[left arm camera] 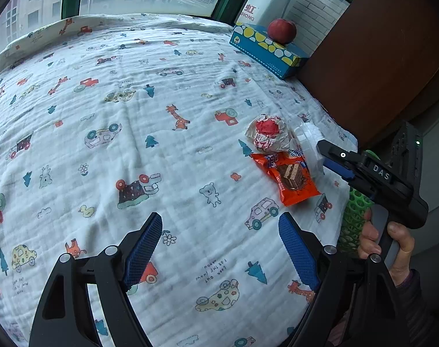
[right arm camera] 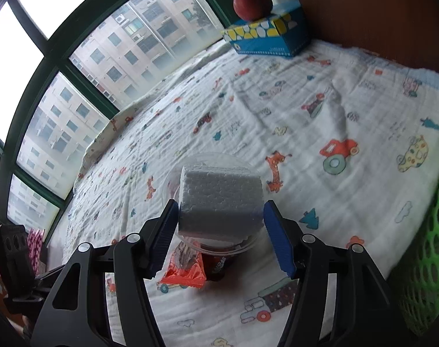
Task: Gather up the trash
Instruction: 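Grasp the white foam block from the clear dish with the right gripper, then lift the foam block toward the basket with the right gripper while the left grasps the clear round dish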
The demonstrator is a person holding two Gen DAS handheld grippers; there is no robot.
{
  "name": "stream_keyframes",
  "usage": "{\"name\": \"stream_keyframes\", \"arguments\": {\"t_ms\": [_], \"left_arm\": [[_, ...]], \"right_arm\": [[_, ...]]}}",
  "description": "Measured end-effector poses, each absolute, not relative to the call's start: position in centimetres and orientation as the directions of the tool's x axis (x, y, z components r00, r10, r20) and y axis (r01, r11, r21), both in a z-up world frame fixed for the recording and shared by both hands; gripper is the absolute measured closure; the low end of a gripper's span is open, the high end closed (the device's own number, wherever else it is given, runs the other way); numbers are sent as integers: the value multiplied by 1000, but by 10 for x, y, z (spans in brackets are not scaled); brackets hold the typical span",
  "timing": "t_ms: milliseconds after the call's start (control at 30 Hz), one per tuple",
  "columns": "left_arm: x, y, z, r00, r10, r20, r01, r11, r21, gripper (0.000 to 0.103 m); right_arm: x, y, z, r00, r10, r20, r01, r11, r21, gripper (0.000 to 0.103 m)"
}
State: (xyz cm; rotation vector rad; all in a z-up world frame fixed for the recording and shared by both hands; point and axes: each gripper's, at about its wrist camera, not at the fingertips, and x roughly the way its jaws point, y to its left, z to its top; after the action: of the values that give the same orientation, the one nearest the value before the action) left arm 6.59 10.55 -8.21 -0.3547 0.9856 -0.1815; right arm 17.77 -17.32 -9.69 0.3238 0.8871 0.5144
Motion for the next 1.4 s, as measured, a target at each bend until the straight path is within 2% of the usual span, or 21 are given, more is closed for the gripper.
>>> {"name": "stream_keyframes", "arguments": {"t_ms": [567, 700, 933, 1200, 1400], "left_arm": [[102, 58, -64, 547, -371, -750, 97, 918, -384, 24], [119, 40, -64, 534, -400, -745, 126, 909, -398, 28], [148, 17, -69, 514, -427, -744, 131, 896, -424, 29], [169, 1, -82, 478, -439, -761, 127, 892, -434, 41], [172, -7, -93, 453, -462, -762, 121, 879, -462, 54]], "right_arm": [[148, -226, -52, 622, 533, -574, -278, 835, 475, 42], [135, -248, -42, 651, 517, -555, -258, 839, 479, 42], [112, -282, -30, 700, 475, -533, -220, 854, 472, 42], [90, -319, -29, 737, 414, -534, -151, 871, 467, 42], [79, -336, -31, 751, 377, -543, -110, 881, 460, 42]]}}
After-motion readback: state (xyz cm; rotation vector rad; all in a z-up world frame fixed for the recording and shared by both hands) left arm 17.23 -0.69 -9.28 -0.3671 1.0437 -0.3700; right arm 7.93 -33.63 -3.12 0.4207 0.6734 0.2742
